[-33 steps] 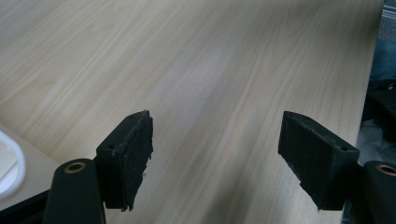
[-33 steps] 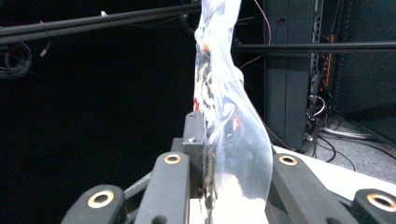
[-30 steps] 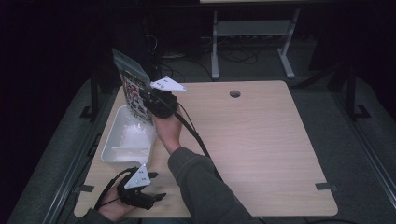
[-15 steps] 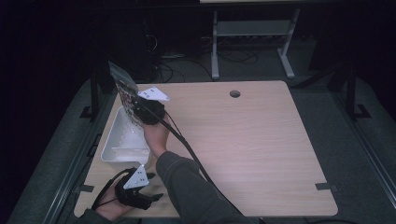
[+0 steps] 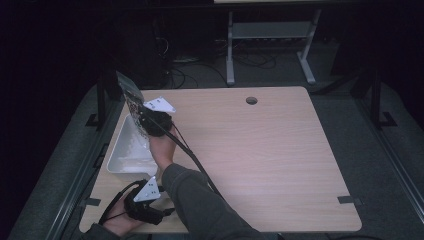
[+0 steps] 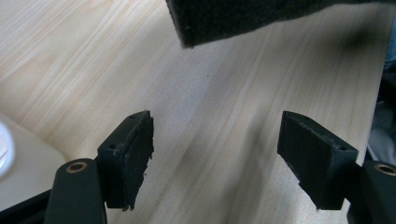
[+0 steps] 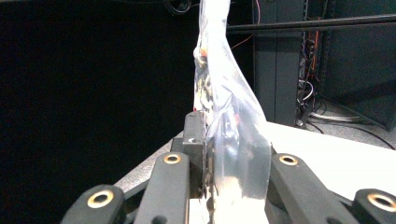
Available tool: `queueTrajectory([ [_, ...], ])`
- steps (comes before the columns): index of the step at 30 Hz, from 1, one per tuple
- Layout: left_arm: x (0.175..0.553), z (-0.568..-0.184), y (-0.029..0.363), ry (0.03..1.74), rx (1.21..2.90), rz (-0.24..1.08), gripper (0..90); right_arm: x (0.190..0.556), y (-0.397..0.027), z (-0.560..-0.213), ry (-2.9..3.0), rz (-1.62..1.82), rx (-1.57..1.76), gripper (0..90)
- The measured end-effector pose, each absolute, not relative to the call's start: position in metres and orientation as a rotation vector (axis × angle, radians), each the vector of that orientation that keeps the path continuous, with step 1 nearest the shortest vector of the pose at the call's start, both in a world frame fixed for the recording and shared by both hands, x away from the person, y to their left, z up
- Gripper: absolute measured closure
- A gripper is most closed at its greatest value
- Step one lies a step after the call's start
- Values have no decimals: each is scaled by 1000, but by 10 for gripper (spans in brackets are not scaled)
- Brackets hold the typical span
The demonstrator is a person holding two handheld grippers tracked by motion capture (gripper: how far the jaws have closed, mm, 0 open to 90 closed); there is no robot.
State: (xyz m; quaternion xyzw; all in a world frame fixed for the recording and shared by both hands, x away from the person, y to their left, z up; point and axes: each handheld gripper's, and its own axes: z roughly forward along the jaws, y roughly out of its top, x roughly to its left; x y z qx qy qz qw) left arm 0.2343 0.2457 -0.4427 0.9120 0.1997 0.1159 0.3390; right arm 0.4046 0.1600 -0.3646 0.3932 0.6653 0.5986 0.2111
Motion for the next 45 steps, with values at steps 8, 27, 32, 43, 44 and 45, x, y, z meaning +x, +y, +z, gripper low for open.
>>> queueTrajectory([
  [8,235,-442,248,525,2368,305,265,407,157,-363,1944,1586,1020,743],
  [27,235,-443,247,529,2376,303,265,395,145,-366,2088,1430,952,734],
  [32,236,-443,247,526,2379,301,266,394,141,-369,2071,1424,986,730],
  [43,236,-444,246,526,2380,297,266,390,138,-373,2046,1404,1019,724],
  [44,236,-444,246,527,2380,297,266,390,138,-374,2043,1405,1026,723],
  [45,236,-444,246,527,2379,297,266,390,138,-374,2042,1402,1030,722],
])
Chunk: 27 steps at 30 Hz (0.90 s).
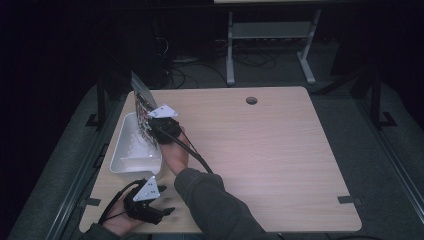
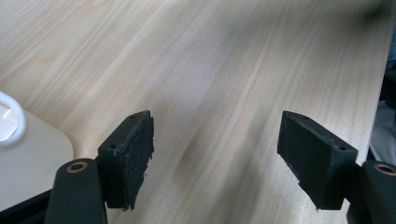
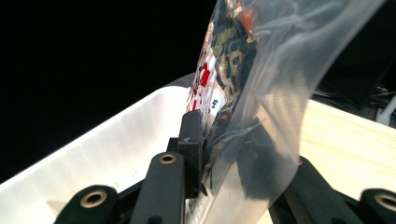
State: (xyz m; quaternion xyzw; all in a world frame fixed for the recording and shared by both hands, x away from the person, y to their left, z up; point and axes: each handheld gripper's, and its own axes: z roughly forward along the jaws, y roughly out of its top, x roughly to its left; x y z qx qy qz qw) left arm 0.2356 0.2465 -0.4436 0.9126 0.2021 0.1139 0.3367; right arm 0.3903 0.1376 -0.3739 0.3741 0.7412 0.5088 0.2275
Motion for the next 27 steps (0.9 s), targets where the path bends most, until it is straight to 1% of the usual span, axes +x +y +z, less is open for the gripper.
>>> queueTrajectory([
  [5,236,-444,247,526,2378,297,266,392,135,-375,2042,1428,1049,719],
  [8,236,-444,247,524,2379,297,266,394,132,-374,2052,1443,1040,695],
  [9,236,-444,247,524,2379,297,266,395,131,-374,2064,1454,1029,663],
  [11,236,-444,247,525,2377,294,266,397,130,-374,2092,1464,1020,571],
  [14,236,-444,247,525,2376,294,266,399,127,-374,2115,1511,1028,494],
  [22,236,-444,245,523,2373,295,266,401,113,-371,2180,1575,1028,394],
  [27,237,-443,246,522,2366,296,266,399,102,-370,2208,1605,1013,378],
])
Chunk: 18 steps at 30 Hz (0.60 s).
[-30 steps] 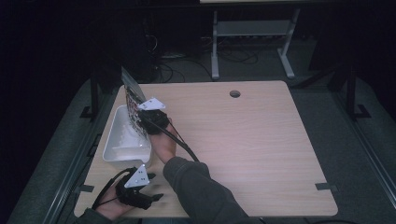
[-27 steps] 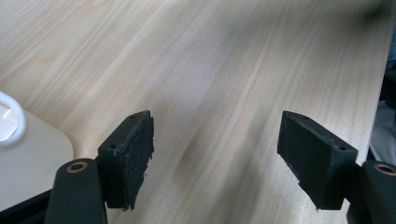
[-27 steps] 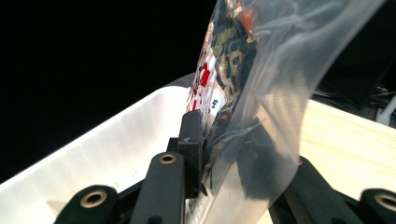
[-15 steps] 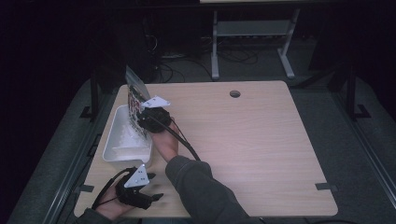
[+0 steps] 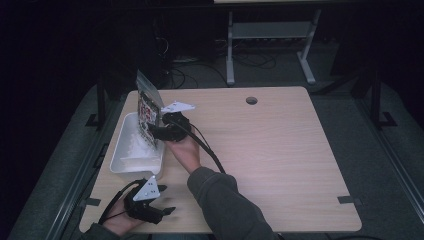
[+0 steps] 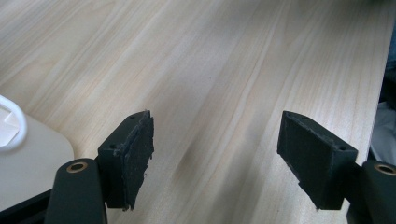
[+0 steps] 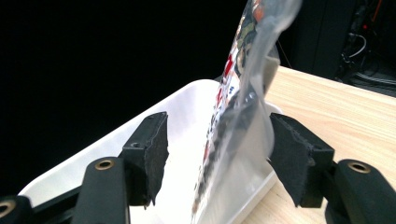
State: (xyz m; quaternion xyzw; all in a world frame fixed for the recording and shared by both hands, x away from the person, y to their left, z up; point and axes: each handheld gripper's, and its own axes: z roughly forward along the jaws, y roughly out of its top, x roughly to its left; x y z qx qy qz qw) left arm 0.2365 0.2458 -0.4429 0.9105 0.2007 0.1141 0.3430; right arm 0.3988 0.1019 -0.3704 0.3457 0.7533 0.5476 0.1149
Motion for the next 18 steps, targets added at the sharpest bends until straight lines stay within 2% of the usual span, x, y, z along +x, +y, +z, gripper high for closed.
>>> queueTrajectory([
  [18,238,-444,245,523,2365,285,265,387,57,-369,2263,1674,960,336],
])
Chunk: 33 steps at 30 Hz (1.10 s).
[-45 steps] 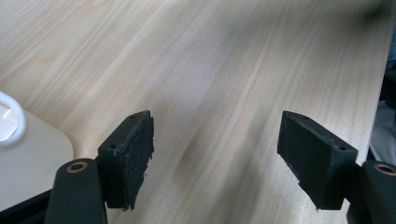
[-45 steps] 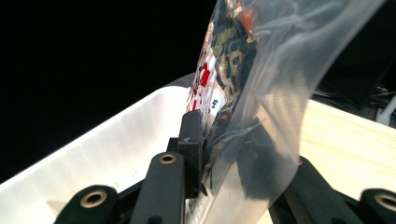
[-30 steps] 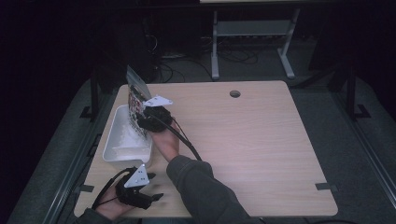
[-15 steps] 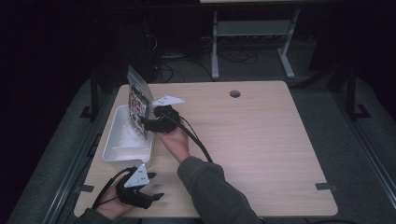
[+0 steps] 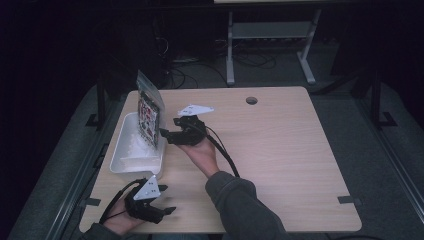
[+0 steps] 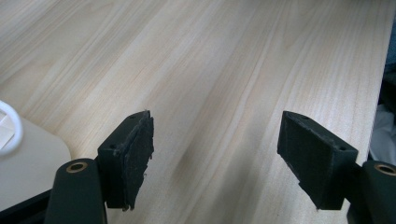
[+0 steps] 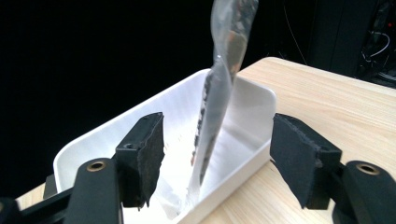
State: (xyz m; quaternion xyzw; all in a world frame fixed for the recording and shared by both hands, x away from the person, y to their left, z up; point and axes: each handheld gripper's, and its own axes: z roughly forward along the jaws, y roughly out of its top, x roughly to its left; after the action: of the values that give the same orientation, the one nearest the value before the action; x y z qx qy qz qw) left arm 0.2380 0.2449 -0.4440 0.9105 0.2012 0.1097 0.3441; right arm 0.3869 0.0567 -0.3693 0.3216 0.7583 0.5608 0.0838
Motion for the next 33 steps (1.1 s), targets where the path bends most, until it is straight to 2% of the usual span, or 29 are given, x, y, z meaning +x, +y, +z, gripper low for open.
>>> queueTrajectory([
  [33,241,-447,242,514,2347,246,258,369,-35,-376,2330,1651,1011,313],
])
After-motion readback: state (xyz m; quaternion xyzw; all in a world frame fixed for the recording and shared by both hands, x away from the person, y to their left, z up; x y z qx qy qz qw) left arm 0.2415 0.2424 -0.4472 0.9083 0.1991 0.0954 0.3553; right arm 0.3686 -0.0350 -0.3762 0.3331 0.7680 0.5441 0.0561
